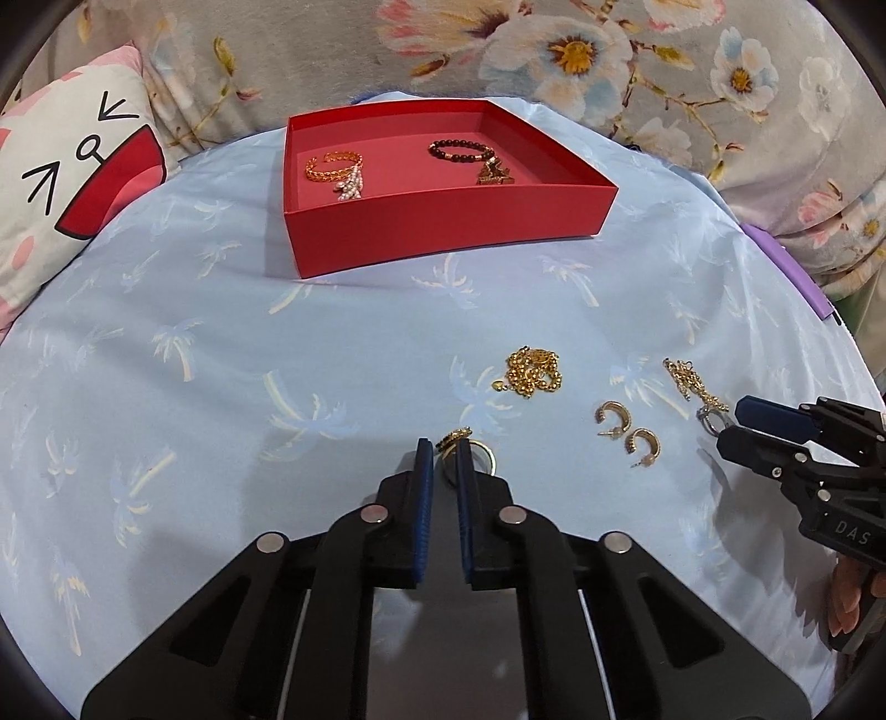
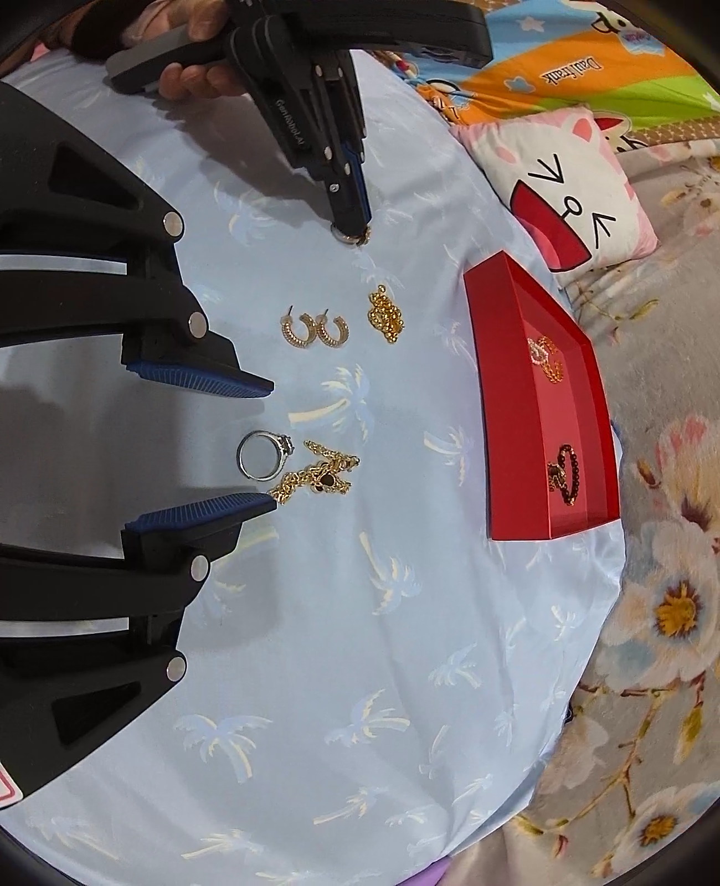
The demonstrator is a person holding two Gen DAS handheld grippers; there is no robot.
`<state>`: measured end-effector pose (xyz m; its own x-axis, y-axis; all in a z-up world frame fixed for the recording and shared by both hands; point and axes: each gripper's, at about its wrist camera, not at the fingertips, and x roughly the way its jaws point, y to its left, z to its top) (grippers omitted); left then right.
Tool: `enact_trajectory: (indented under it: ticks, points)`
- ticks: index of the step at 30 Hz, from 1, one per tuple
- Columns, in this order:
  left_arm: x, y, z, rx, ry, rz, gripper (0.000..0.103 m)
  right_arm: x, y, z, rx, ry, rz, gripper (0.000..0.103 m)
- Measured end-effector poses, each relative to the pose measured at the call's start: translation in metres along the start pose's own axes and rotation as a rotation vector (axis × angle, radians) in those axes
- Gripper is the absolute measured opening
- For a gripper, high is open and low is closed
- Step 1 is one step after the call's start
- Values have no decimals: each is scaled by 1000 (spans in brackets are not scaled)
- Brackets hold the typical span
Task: Organize jewelry
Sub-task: 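Close the right tool on the silver ring while the left tool holds the gold ring, then carry both rings into the red tray and open both tools to release them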
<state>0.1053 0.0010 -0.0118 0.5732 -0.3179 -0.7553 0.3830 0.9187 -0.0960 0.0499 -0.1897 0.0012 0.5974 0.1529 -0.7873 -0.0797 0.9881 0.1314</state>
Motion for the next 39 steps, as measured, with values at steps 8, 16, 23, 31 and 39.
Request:
enact_trajectory:
  ticks: [8,16,23,31,39]
  points:
    - [0,-1,0,38,3,-6,8,11,2,5,-5,8,10,36]
    - [-3,-14,-5,45,2,-18,36,11,4,4,-28,0,-16,19]
    - [4,-23,0,57,2,36,35,9,3,3,-12,-2,-11,19]
    - [2,-18,1,46,-6,9,13,6,4,1,-12,-8,-4,19]
    - [-5,-16,0,51,-21,-14,12,-2,6,1,-18,-34,-1,19]
